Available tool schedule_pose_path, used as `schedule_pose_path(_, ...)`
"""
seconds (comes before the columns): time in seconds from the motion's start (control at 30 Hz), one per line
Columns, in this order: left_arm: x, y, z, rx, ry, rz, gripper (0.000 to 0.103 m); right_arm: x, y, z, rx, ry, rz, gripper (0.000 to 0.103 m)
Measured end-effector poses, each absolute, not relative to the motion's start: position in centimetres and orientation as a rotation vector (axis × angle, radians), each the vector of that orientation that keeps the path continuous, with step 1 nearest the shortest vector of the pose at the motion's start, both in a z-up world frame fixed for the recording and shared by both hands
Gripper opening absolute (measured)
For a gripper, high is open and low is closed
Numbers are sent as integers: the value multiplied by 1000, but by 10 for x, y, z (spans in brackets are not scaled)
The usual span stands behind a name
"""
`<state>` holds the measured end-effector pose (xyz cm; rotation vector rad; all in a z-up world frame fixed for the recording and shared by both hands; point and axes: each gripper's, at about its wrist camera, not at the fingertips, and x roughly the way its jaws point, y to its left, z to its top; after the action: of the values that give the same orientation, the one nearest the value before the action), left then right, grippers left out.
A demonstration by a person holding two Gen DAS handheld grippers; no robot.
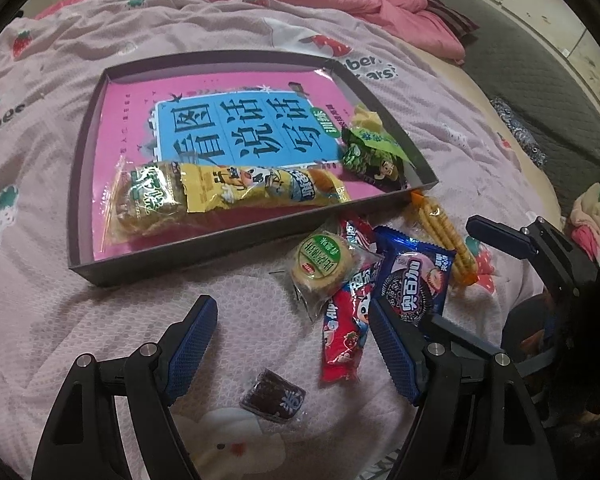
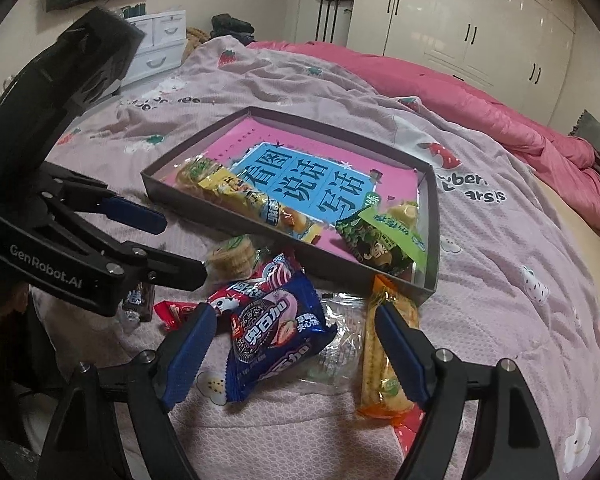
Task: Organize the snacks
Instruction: 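Grasp the blue cookie packet with the right gripper while the left gripper lowers toward the round biscuit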
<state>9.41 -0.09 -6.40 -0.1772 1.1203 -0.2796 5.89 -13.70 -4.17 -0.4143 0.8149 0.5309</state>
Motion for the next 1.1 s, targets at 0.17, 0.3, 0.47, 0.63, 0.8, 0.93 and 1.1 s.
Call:
schedule_pose_path(0.17,99,0,-69,-193,1128,-282,79,58,-132,-48,-455,824,534,81)
schedule_pose_path(0.3,104,-2,-72,-223,1128,-305,79,59,-130,-51,-466,830,536,82)
schedule_pose_path(0.47,112,-7,-79,-229,1127,-321,79,61,-128,-55,-488,831,536,82)
schedule_pose_path(0.63,117,-8,-84,-233,1129,-338,79,59,-120,-61,-545,822,541,82)
schedule_pose_path(0.8,121,-8,-86,-240,1123,-355,79,57,-112,-69,-625,799,542,82)
schedule_pose_path(0.93,126,-10,-89,-235,1119,-370,79,56,-106,-77,-682,796,544,82)
schedule_pose_path(1.1,130,-11,-92,-240,1119,-392,79,53,-101,-82,-735,769,550,81)
